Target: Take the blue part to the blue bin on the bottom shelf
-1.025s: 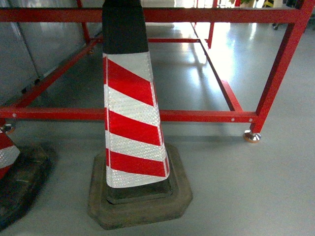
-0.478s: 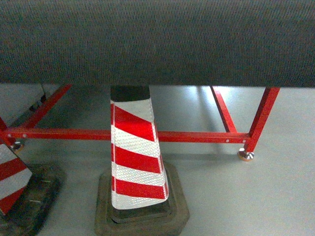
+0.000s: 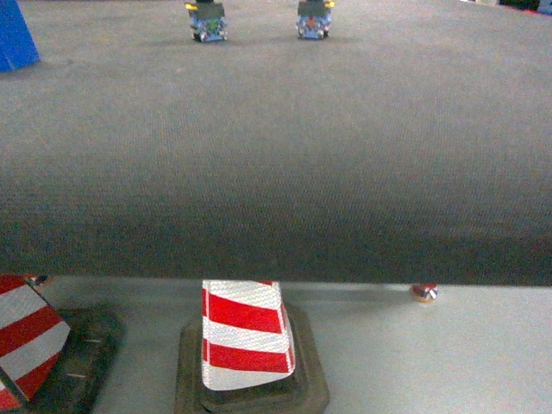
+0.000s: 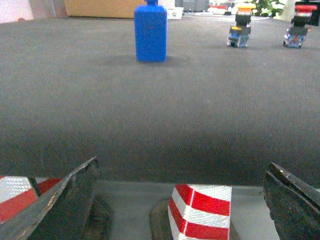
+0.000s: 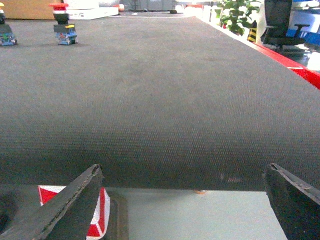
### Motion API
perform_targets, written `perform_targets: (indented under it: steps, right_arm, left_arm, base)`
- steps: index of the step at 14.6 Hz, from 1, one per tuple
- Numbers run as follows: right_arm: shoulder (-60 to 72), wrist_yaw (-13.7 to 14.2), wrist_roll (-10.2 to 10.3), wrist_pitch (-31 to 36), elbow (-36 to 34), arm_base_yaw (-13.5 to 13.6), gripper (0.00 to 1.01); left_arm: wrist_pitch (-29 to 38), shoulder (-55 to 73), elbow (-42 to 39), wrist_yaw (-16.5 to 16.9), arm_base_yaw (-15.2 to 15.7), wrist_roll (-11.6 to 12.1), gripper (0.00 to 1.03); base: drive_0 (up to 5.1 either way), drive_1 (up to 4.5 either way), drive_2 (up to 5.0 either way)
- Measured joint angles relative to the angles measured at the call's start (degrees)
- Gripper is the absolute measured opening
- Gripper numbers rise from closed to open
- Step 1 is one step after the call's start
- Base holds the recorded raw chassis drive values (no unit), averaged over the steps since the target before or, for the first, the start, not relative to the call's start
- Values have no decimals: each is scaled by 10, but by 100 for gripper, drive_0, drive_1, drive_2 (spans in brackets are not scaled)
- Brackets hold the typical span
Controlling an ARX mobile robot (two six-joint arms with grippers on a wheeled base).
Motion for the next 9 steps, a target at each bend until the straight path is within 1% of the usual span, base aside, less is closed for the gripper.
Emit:
perform_targets:
  steps: [9]
  right_arm:
    - [0,0,0,2,0,0,98]
  left_arm:
    - [1,0,0,-1,0,0,98]
  base:
    - [0,0,0]
